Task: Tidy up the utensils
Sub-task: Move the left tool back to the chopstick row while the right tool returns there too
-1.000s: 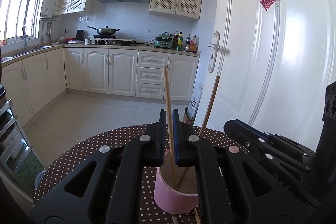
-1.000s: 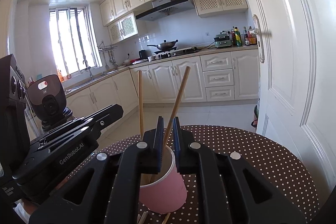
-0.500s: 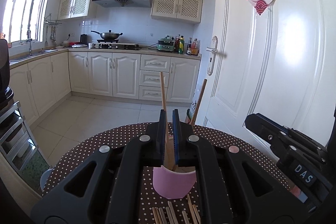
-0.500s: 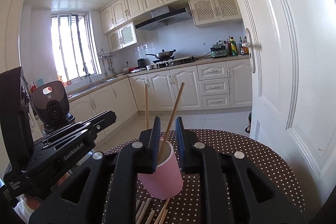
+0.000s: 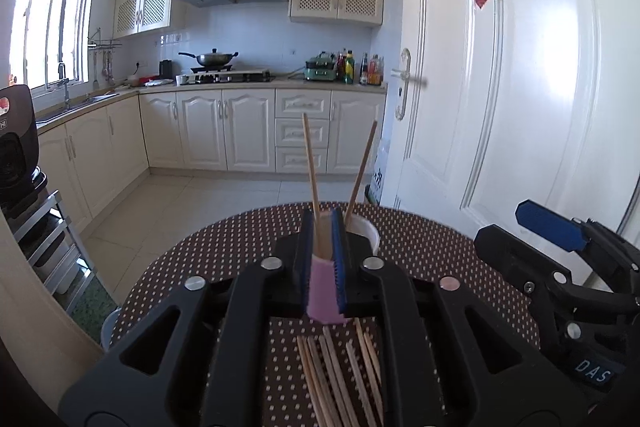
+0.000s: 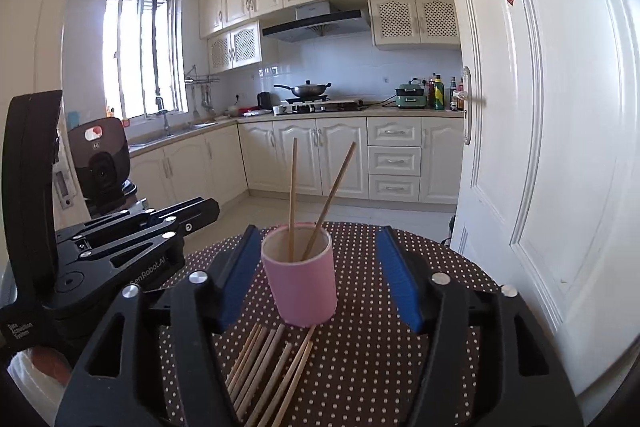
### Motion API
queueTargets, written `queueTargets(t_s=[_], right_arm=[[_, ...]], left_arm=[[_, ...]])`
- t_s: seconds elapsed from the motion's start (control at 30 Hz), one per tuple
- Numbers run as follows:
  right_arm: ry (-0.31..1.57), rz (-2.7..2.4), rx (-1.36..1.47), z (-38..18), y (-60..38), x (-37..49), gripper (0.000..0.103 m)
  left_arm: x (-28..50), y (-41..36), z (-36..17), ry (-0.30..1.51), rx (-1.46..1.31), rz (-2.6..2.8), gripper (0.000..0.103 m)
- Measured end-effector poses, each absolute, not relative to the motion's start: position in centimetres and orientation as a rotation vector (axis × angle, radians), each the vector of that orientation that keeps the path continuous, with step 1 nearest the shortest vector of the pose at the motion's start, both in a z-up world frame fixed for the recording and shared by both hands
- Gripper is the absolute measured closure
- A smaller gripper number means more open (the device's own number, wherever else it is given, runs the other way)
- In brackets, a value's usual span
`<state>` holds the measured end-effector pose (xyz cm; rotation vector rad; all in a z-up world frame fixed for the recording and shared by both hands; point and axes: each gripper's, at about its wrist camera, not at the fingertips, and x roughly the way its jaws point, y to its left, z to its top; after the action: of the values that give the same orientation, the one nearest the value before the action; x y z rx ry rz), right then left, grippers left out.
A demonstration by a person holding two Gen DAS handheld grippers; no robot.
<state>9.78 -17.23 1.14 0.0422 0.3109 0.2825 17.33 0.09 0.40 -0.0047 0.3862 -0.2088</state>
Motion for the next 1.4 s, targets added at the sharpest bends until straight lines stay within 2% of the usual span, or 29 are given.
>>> queueTargets(t_s=[0.07,0.1,0.27,0.6,1.03,1.4], right_arm=[[0.318,0.279,0.040,0.8,-17.2,9.1,0.032],[0.324,0.281,0.042,0.6,-17.2,8.9,0.029],[0.353,0.273,0.038,-0.1,-17.0,7.9,0.022],[0.435,0.250,0.062,-2.4,-16.5,7.2,0.010],[0.669,0.110,0.116,-8.1,-17.4,9.8,0.010],[0.793,0.109,0.006,-10.7,-14.9,11.1,0.010]], left_arm=[[16.6,0.4,0.2,0.386,-0.006,-0.199,0.057],[16.1,0.5,0.1,0.379,-0.012,-0.197,0.041],[14.8,1.6,-0.7,0.389,-0.019,-0.176,0.040],[14.2,3.4,-3.6,0.485,-0.054,-0.149,0.031],[14.5,5.2,-7.6,0.632,-0.104,-0.143,0.028],[15.8,4.6,-10.7,0.757,-0.075,-0.143,0.027]])
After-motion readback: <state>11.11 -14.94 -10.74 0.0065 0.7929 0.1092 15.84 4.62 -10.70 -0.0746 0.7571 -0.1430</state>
